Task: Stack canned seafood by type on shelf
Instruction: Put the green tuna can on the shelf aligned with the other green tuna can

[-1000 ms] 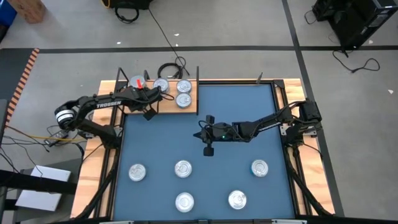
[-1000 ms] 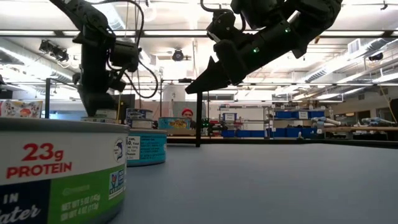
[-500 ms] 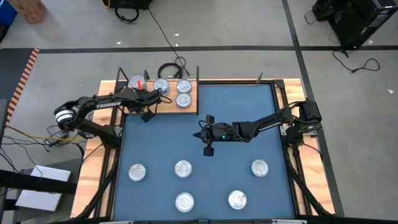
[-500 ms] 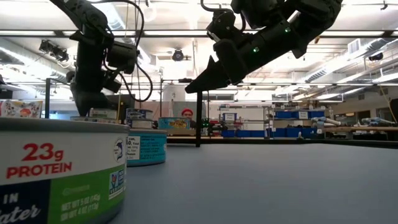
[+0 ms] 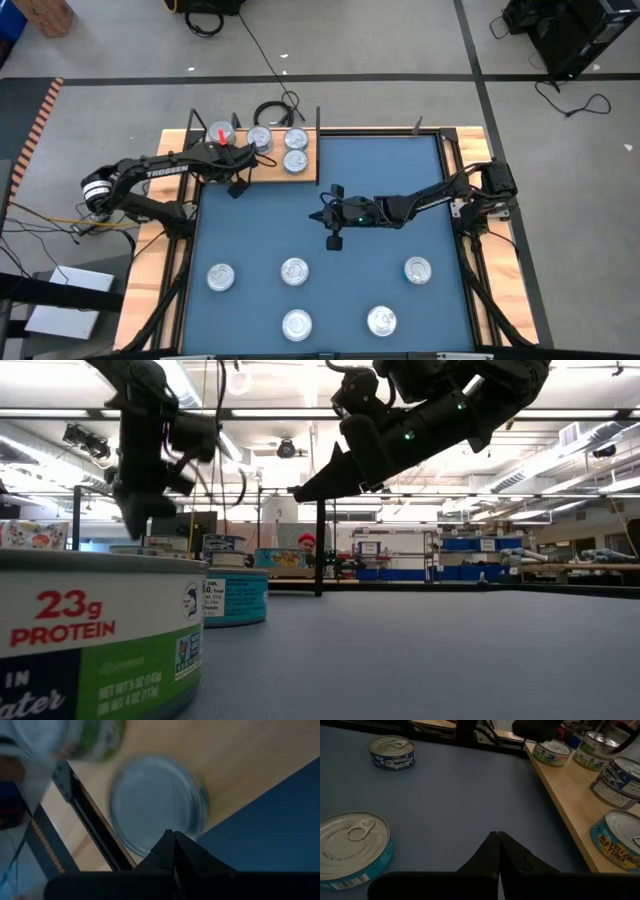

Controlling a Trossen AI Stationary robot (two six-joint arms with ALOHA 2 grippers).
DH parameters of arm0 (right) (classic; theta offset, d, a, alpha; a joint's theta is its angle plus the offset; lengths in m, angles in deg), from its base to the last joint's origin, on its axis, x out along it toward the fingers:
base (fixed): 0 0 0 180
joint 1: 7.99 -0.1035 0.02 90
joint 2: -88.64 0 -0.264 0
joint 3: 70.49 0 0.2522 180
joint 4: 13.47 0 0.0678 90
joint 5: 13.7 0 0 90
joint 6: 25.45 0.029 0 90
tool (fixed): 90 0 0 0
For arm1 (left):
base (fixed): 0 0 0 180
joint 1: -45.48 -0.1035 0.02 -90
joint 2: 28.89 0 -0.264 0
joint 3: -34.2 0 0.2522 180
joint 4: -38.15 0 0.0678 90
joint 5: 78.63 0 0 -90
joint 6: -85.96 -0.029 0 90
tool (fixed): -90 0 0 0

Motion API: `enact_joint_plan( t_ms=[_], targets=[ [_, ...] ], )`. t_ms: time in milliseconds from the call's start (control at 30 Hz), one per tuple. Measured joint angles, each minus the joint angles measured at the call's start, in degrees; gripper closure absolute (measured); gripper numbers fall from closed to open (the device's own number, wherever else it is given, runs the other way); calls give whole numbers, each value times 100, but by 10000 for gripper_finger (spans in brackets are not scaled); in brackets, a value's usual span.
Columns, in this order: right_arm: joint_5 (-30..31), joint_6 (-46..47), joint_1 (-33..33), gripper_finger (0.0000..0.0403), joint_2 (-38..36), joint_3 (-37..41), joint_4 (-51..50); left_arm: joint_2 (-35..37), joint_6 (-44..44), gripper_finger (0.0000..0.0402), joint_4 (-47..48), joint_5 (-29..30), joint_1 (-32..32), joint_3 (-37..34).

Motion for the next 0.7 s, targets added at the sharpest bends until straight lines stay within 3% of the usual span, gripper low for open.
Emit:
enact_joint_plan(
  t_ms=[267, 700],
  targets=[
    [-2, 13, -7, 394, 0, 0, -19, 507, -111, 397, -133, 257, 49, 286],
    [-4, 95, -28, 394, 0, 0, -27, 484, -1005, 398, -1607, 165, -1317, 312]
  ],
)
